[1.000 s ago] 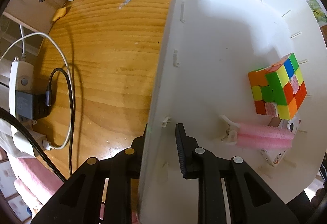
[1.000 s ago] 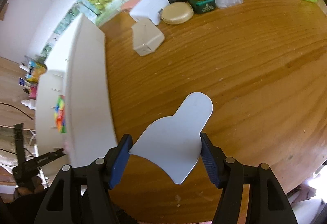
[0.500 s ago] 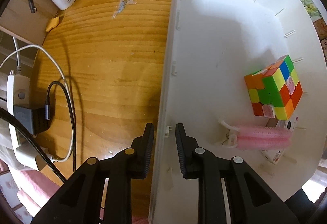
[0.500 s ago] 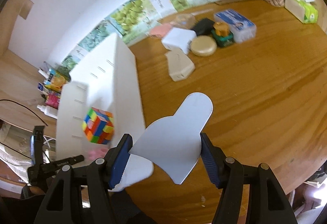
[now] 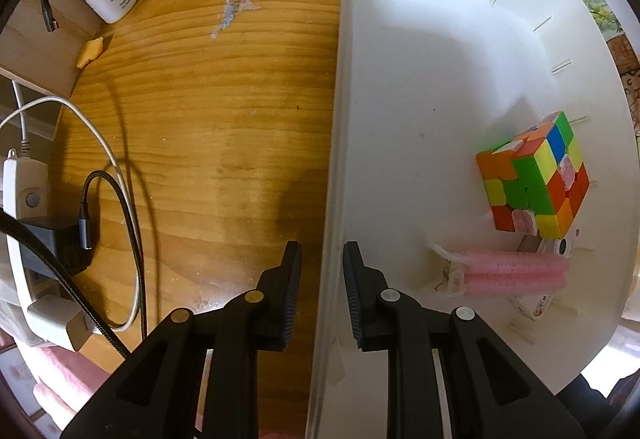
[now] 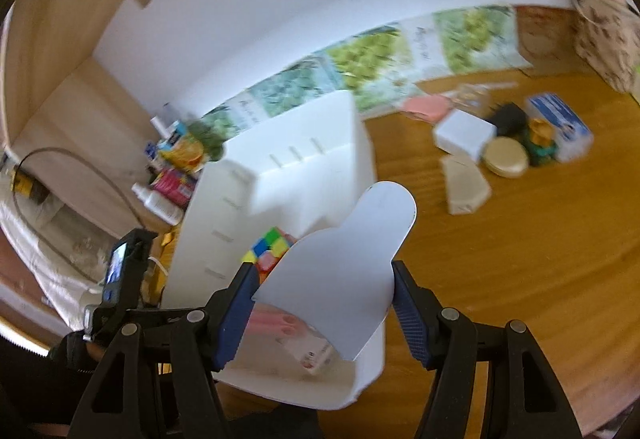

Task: Organize rigid objects
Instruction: 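Carry the white card with the right tool and release it in the tray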

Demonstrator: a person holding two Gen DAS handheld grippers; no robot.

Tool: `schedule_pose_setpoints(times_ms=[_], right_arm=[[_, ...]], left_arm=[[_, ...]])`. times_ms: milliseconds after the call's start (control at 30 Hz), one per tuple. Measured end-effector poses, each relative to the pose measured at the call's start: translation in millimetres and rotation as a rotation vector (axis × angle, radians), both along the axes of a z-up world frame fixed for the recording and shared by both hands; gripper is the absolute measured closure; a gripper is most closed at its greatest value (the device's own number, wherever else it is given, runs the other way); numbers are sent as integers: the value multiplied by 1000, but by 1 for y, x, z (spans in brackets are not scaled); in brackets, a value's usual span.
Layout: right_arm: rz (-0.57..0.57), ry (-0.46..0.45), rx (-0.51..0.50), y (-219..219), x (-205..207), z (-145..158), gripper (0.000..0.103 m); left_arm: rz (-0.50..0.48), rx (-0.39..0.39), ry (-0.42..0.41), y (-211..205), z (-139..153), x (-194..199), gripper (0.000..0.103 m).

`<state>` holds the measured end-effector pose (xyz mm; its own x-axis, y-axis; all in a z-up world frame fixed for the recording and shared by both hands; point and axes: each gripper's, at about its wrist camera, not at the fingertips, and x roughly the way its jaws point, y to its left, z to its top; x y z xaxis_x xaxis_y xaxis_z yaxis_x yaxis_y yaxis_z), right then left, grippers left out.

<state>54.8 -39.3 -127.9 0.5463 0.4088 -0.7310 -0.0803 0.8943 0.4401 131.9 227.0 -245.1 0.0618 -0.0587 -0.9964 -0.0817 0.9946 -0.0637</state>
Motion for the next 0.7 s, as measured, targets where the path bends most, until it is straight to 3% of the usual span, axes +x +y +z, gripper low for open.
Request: schedule_pose_setpoints(times_ms=[700], right_arm=[[303,-34,-71,91,15,-9,36]], left_arm=[[1,-5,-10,10,4,-7,79]])
